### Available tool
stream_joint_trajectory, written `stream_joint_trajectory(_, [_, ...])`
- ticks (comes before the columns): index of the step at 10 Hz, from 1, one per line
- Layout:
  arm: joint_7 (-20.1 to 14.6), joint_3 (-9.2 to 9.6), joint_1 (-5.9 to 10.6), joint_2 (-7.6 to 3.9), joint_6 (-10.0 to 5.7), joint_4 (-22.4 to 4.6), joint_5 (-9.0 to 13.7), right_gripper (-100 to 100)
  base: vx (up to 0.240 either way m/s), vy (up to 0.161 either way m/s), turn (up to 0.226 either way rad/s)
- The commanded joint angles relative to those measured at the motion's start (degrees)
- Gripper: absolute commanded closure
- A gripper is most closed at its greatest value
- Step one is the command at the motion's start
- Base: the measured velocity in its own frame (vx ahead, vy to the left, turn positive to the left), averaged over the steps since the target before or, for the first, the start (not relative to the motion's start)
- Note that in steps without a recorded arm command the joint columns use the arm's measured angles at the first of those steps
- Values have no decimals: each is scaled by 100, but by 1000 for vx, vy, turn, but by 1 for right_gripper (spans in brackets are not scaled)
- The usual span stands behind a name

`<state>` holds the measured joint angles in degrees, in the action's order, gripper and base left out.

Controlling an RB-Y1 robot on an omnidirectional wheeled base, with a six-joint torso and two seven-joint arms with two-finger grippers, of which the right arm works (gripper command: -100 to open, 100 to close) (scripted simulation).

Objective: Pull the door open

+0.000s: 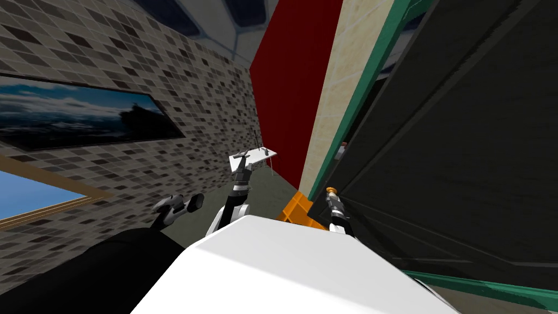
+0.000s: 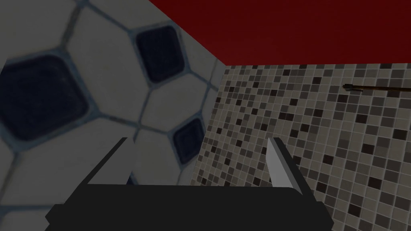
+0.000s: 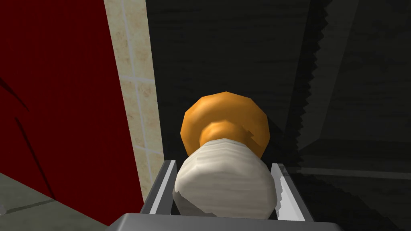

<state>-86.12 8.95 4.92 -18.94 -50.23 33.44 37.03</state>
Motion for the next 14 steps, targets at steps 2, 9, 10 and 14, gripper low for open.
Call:
stream_joint_trajectory(2, [-53, 57, -43, -31, 20, 82, -31, 100, -165, 7, 46])
stream_joint_trajectory(9, [-594, 645, -235, -341, -108, 289, -324, 100, -244, -21, 85])
stream_joint_trajectory(10, [-660, 716, -256, -381, -127, 314, -360, 100, -232, -34, 72])
stream_joint_trajectory(14, [-888, 955, -354, -528, -270, 323, -477, 100, -177, -29, 68])
